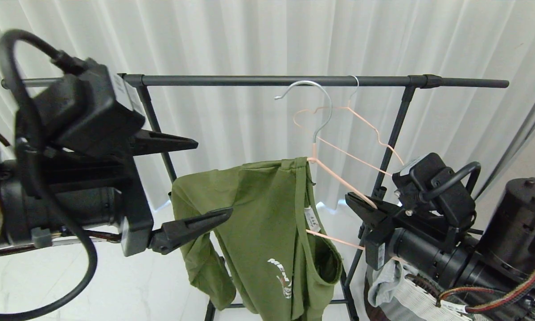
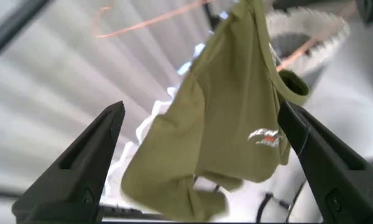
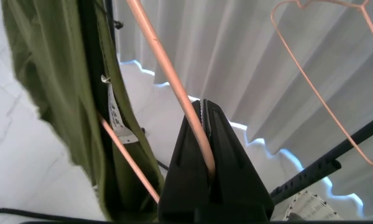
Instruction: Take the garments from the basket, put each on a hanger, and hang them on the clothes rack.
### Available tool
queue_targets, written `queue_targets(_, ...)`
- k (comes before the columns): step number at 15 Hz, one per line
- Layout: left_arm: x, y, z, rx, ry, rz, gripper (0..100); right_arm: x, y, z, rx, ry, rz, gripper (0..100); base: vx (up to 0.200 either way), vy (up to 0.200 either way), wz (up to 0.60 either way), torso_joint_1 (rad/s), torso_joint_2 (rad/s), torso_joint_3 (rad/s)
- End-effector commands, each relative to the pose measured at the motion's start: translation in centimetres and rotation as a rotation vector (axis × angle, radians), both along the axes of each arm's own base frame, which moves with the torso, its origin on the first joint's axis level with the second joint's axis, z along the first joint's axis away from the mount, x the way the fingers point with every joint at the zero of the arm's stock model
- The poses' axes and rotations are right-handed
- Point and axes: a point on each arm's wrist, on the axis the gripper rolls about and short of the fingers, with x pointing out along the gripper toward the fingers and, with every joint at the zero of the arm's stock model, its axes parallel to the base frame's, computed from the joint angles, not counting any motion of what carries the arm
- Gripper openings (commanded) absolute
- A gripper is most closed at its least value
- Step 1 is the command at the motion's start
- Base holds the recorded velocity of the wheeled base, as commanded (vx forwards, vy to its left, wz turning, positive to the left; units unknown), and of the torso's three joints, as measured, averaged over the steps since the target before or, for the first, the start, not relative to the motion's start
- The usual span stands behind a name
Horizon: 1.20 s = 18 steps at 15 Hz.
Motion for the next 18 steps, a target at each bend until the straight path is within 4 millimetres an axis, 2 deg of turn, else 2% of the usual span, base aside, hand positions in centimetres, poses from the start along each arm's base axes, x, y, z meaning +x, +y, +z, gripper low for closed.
queue_targets(1,2.2,-0.8,-1.4,0.035,0.054,-0.008,100,-0.1,0.0,0.0,0.0,-0.002,0.003,0,0.0,0.0,0.0,0.0,0.0,0.0)
queue_targets(5,3.7,-1.8,-2.2,0.017,0.063,-0.059,100,-0.3,0.2,0.0,-0.025,-0.018,0.058,0,0.0,0.0,0.0,0.0,0.0,0.0)
queue_targets(8,4.1,-2.1,-2.6,0.006,0.092,-0.118,100,-0.3,0.2,0.0,-0.034,-0.028,0.078,0,0.0,0.0,0.0,0.0,0.0,0.0)
queue_targets(14,4.6,-2.2,-3.1,0.014,0.108,-0.113,100,-0.5,0.4,0.1,-0.033,-0.033,0.088,0,0.0,0.0,0.0,0.0,0.0,0.0)
queue_targets(15,4.6,-2.2,-3.1,0.014,0.109,-0.113,0,-0.6,0.5,0.1,-0.033,-0.033,0.088,0,0.0,0.0,0.0,0.0,0.0,0.0)
queue_targets(18,4.6,-2.2,-3.2,0.017,0.113,-0.112,0,-0.6,0.5,0.2,-0.029,-0.034,0.087,0,0.0,0.0,0.0,0.0,0.0,0.0)
